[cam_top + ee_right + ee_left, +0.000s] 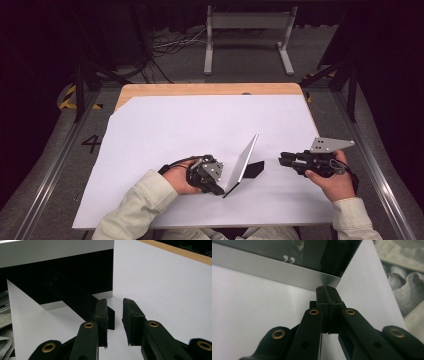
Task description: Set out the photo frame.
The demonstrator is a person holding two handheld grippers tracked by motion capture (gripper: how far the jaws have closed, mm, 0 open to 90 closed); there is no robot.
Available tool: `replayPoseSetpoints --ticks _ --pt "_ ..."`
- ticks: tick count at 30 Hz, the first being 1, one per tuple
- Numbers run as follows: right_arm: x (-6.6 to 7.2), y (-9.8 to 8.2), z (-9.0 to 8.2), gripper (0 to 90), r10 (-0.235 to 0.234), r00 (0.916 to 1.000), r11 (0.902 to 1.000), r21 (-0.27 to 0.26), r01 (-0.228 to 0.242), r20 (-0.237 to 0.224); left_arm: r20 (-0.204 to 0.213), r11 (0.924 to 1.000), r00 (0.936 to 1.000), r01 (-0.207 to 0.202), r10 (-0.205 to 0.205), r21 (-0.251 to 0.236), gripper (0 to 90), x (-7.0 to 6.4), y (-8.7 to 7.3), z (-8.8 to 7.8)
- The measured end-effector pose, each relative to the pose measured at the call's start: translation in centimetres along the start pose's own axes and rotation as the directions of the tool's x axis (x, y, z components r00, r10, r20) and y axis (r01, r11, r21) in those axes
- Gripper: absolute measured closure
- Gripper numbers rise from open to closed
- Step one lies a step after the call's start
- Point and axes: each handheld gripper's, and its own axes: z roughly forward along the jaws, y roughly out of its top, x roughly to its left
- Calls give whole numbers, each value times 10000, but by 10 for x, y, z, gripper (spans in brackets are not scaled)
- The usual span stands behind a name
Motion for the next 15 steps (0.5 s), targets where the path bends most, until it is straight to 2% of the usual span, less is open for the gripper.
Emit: replayPoseSetpoints --ticks 2,7,15 --pt "0 0 0 741 1 10000 10000 -2 -1 5 20 10000 10000 -1 1 10 900 -1 2 2" --pt "0 0 0 740 1 10000 10000 -3 -1 -7 -84 9991 9991 -423 422 -75 900 -6 15 12" --pt "0 0 -1 743 27 10000 10000 23 -27 -47 -49 9981 9983 -589 589 -151 900 -9 25 20"
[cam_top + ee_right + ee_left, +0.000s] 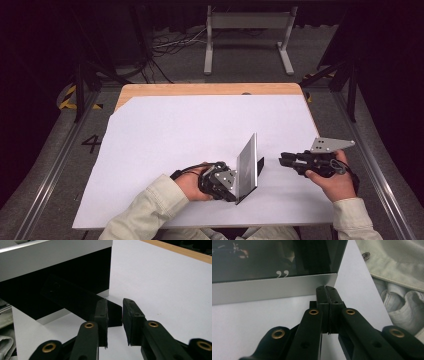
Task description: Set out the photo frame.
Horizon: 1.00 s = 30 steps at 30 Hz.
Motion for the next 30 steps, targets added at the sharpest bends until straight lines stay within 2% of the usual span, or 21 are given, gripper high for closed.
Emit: replayPoseSetpoints --ticks 4,11,13,14,21,30 --pt "1 0 -2 743 -171 9996 9998 -103 173 216 -56 10000 10000 -69 69 -6 900 -2 7 4" --pt "1 0 -7 722 -277 9991 9993 -238 285 332 -199 9998 9997 -128 126 -129 900 -2 15 9" --pt "0 0 -8 718 -102 9997 9999 -90 105 229 -305 9998 9994 -184 183 -34 900 -1 17 11" --pt "0 0 -9 714 -49 9998 10000 -57 50 198 -185 9998 9997 -174 173 -29 900 -1 18 12" --pt "-2 0 -14 685 411 9990 9991 97 -413 183 -181 9997 9996 -223 222 -69 900 0 24 17" --pt "1 2 -18 664 416 9990 9991 121 -418 152 -87 9996 9996 -267 267 -66 900 -1 30 23"
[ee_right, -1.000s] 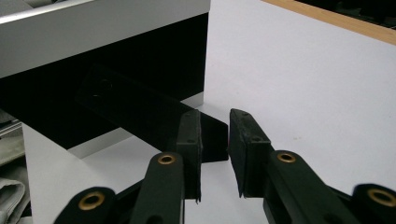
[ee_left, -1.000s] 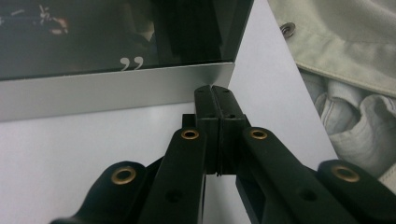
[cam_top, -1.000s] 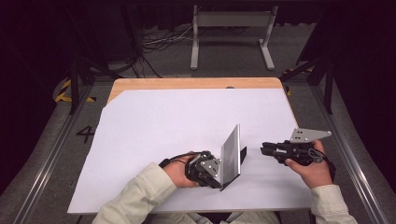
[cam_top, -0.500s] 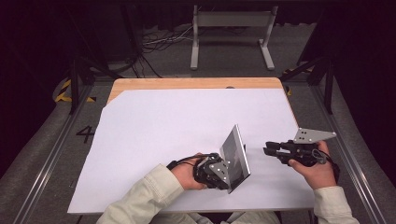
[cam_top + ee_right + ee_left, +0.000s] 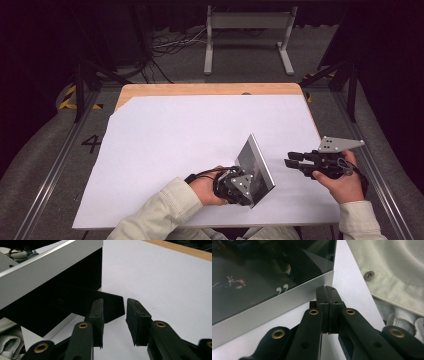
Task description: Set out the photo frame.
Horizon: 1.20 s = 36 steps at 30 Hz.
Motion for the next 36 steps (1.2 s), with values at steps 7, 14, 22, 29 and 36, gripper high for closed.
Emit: replayPoseSetpoints --ticks 7,14,22,29,36 --pt "1 2 -3 644 168 9997 9999 -37 -167 202 -136 9998 9999 6 -9 -209 900 2 7 7" --pt "3 4 -5 643 216 9993 9997 68 -218 309 -273 9993 9996 86 -96 -362 900 3 7 6" --pt "6 8 -7 649 620 9979 9979 196 -624 178 -144 9983 9998 115 -124 -578 900 1 4 -2" --pt "10 13 -9 647 1024 9947 9946 167 -1026 120 -254 9959 9976 624 -642 -656 900 2 -12 -18" --pt "16 19 -13 646 1277 9918 9918 65 -1277 72 -407 9920 9939 990 -1024 -786 900 5 -22 -30"
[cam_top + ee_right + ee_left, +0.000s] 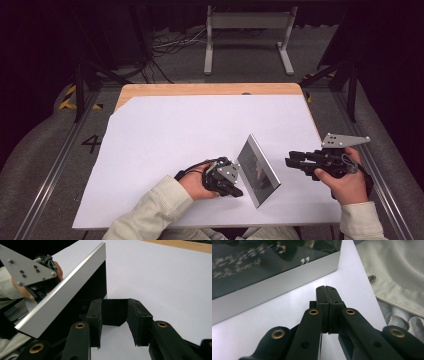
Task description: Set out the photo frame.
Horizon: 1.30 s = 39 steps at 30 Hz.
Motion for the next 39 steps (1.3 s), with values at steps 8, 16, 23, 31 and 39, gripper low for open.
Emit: replayPoseSetpoints --ticks 8,16,23,31,39 --pt "9 7 -4 635 218 9997 9997 -140 -218 -56 -253 9990 9988 424 -427 -126 900 6 -11 -13" --pt "18 16 -4 623 464 9988 9987 -192 -466 -147 -347 9935 9932 1096 -1107 -318 900 14 -26 -27" --pt "24 22 -1 588 620 9978 9980 -103 -622 -233 -577 9899 9886 1375 -1393 -330 900 17 -35 -36" --pt "32 29 6 535 657 9975 9978 -70 -659 -239 -739 9835 9818 1709 -1751 -587 895 22 -44 -44" --pt "40 34 10 495 669 9973 9978 30 -669 -289 -903 9786 9759 1924 -1985 -727 890 25 -52 -51"
